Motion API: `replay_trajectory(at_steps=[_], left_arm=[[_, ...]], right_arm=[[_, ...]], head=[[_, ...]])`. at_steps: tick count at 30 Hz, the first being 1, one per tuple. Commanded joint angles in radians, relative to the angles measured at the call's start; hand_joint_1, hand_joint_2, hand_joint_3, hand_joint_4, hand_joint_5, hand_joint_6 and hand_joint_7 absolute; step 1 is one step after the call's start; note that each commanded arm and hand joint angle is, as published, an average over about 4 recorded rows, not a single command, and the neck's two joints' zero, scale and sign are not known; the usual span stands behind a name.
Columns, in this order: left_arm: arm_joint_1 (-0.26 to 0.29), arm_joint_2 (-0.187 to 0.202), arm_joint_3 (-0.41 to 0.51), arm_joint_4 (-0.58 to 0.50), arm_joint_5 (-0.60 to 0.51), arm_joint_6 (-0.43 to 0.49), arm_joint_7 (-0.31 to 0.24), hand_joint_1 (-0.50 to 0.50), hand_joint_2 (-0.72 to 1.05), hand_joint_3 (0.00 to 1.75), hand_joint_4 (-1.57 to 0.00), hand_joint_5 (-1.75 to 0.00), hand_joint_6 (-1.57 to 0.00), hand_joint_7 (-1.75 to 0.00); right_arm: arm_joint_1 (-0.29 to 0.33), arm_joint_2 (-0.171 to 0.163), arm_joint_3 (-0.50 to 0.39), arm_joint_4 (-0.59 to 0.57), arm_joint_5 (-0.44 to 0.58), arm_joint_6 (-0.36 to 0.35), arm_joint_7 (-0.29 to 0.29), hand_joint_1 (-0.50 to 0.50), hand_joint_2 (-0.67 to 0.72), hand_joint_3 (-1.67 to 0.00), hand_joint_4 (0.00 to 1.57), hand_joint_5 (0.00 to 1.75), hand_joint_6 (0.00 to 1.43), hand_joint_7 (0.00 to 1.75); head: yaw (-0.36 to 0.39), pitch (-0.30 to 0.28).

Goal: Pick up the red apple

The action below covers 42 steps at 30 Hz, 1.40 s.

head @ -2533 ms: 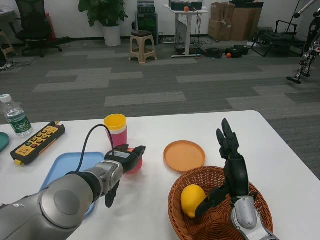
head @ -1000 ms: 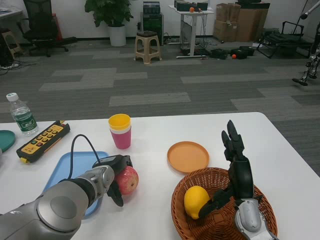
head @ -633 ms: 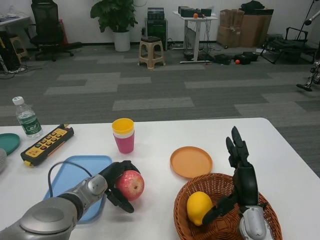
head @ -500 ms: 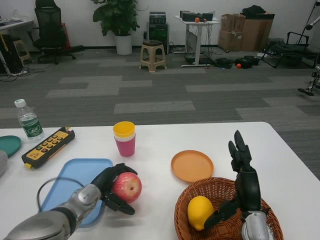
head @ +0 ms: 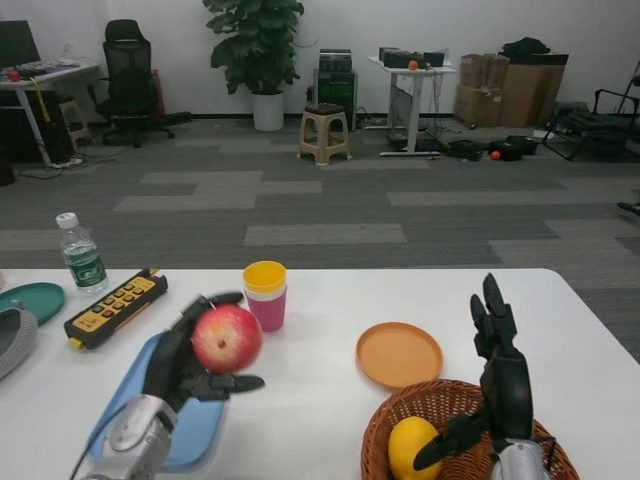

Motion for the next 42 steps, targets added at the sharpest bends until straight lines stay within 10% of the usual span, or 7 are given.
replay_trajectory(at_steps=[1,14,42], left_arm=[[0.011,0.02,0.09,-0.085,0.029,-0.009,0.003,0.08,0.6,0.07,-0.94,-1.44,-0.51,-0.77],[0.009,0.014,0.344,-0.277,0.25,0.004,0.04,0.07,0.63,0.02,-0.94,-1.44,-0.53,-0.77],[0.012,0.008,0.335,-0.308,0.293,0.042,0.043,0.06,0.69,0.07,-0.97,-1.44,-0.58,-0.77]], right_arm=[[-0.041,0.01,-0.007,0.022,0.003,0.0,-0.004,-0.42,0.6,0.0,0.0,0.0,0.0,0.0],[-0.071,0.006,-0.008,0.013,-0.001,0.0,-0.004,-0.42,0.6,0.0,0.0,0.0,0.0,0.0],[-0.038,0.008,-0.002,-0.048,-0.003,0.0,-0.004,-0.42,0.6,0.0,0.0,0.0,0.0,0.0]], head=[[-0.013,-0.004],[-0.073,0.0],[-0.109,0.004]])
